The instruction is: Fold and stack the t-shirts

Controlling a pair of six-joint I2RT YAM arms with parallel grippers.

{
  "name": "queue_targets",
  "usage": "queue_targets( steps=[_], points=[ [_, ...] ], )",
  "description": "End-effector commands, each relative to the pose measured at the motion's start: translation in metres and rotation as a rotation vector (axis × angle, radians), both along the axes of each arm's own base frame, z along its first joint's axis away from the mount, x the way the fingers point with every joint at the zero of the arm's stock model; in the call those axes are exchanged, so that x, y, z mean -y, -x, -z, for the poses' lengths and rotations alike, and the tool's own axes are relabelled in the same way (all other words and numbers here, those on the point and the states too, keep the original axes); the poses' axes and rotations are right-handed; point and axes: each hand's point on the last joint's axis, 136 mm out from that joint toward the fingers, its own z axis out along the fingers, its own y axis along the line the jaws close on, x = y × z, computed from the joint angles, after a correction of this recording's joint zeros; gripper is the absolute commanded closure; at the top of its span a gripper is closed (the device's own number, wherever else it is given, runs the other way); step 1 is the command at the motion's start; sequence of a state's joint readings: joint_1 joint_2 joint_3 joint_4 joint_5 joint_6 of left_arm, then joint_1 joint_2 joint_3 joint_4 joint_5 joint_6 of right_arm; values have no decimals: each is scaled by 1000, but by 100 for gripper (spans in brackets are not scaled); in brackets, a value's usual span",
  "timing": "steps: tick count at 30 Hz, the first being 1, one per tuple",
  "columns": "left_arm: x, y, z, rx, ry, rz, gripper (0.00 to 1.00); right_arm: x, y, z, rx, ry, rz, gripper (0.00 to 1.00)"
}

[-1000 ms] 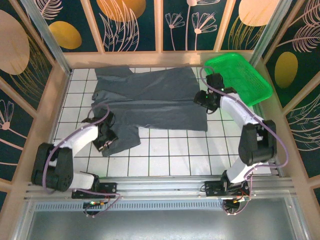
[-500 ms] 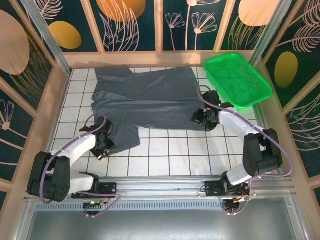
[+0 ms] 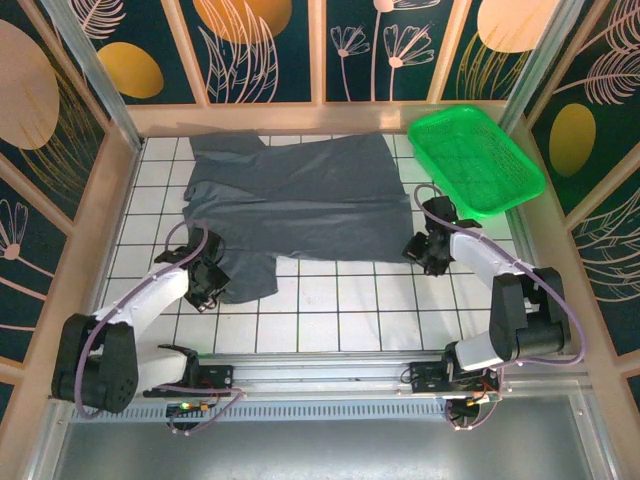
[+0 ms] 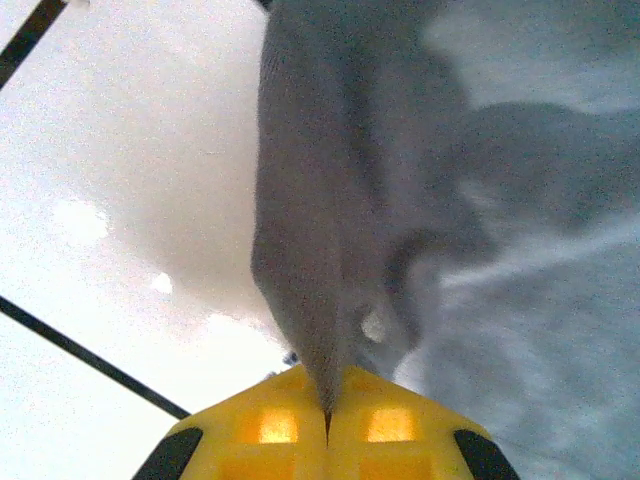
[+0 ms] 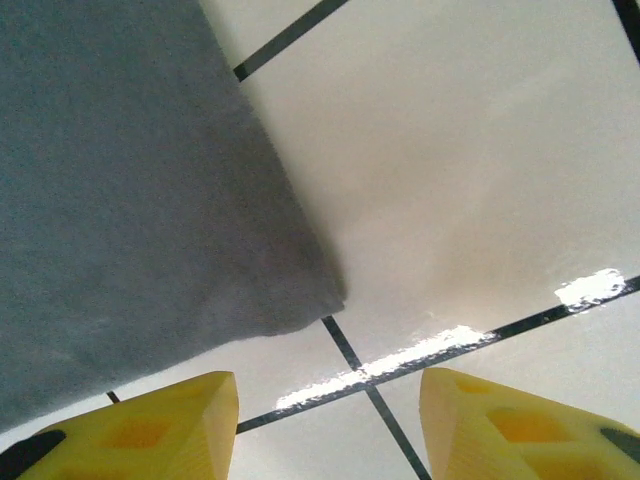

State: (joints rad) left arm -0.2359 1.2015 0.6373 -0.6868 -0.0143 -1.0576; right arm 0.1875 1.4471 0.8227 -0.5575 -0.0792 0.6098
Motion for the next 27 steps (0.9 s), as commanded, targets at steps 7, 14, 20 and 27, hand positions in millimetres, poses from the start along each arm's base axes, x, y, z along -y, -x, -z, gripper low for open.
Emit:
queue_targets(
  steps=[7,14,20,27],
  points=[
    [0,15,-18,-17,32,-51,100,-3,-22,16,-11,2,-2,57],
    [1,17,-21,-9,39,-53,100,-2,-28,25,-11,20,-14,65],
    [1,18,-22,-9,43,-52,100,-1,-39,25,1,38,-34,89],
    [6,28,-25,-26,85,-58,100,-2,-22,18,-29,73,-42,100]
  ],
)
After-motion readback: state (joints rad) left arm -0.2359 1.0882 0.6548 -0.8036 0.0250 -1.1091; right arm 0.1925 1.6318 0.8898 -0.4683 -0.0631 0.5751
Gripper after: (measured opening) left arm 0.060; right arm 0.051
